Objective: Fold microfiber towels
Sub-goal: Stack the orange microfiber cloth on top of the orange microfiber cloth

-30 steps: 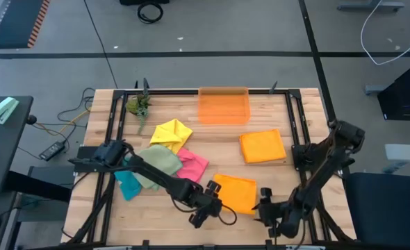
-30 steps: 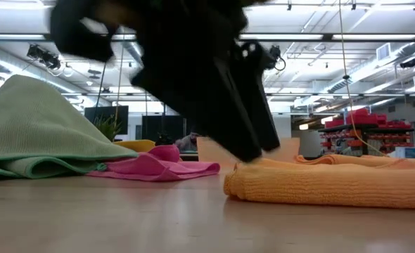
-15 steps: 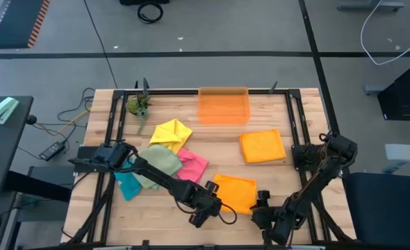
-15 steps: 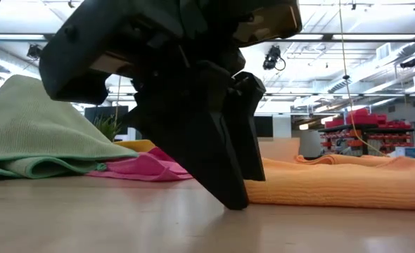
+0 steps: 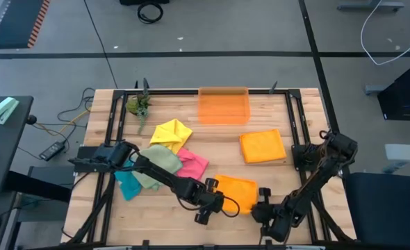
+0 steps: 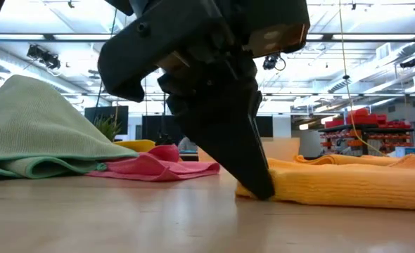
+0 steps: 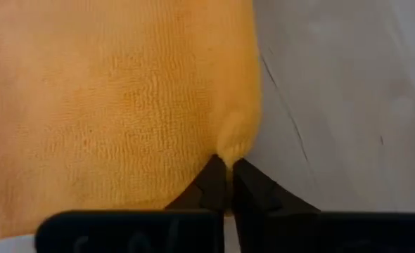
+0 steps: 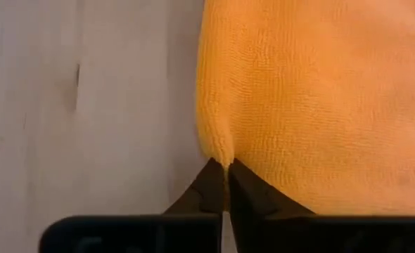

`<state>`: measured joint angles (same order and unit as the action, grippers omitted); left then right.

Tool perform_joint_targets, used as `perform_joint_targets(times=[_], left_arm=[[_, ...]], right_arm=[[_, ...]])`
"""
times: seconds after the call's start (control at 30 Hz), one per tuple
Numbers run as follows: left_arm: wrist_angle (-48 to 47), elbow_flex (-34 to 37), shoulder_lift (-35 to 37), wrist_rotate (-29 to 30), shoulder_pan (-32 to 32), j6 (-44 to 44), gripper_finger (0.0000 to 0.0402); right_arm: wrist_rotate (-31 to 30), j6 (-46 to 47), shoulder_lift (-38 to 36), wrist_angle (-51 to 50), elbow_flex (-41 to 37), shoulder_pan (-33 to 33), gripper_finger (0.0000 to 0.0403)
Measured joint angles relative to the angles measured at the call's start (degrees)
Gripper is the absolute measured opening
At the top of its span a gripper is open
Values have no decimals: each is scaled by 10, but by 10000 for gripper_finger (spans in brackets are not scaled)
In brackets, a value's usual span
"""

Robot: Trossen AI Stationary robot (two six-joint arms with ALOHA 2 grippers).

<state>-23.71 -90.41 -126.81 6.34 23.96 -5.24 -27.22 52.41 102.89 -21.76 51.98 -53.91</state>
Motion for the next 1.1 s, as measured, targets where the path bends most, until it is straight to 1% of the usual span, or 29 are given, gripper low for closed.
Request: perform_joint_targets(times=[0.07,0.13,0.2,0.27,0.4,0.57,0.63,0.7,0.8,0.93,1.0,1.1], left_arm=[[-7,3,17,-8,-1,12,17],[-12,-2,47,-5,-5,27,18],[-10,-12,79,13,-14,45,11],[-10,-26,99,36,-29,65,11],[-16,-68,109,83,-75,114,11],[-16,-124,103,85,-151,158,11],[-24,-132,100,81,-178,174,11],[7,-139,101,66,-203,194,11],[42,-139,101,27,-237,198,11],[85,-138,67,-15,-268,200,11],[113,-138,48,-17,-275,199,11],[150,-138,23,-12,-279,200,11]], right_arm=[[5,-6,-39,-22,0,5,10],[6,-8,-94,-75,1,8,9],[-4,-5,-151,-144,0,13,8],[-27,-5,-213,-215,0,19,7],[-80,-16,-326,-347,1,50,6],[-102,-53,-438,-482,2,118,5],[-116,-79,-469,-526,8,147,5],[-131,-112,-494,-569,11,172,5],[-160,-196,-523,-619,16,212,5],[-165,-282,-538,-650,16,271,5],[-173,-324,-540,-662,15,298,4],[-214,-408,-544,-665,-3,331,4]])
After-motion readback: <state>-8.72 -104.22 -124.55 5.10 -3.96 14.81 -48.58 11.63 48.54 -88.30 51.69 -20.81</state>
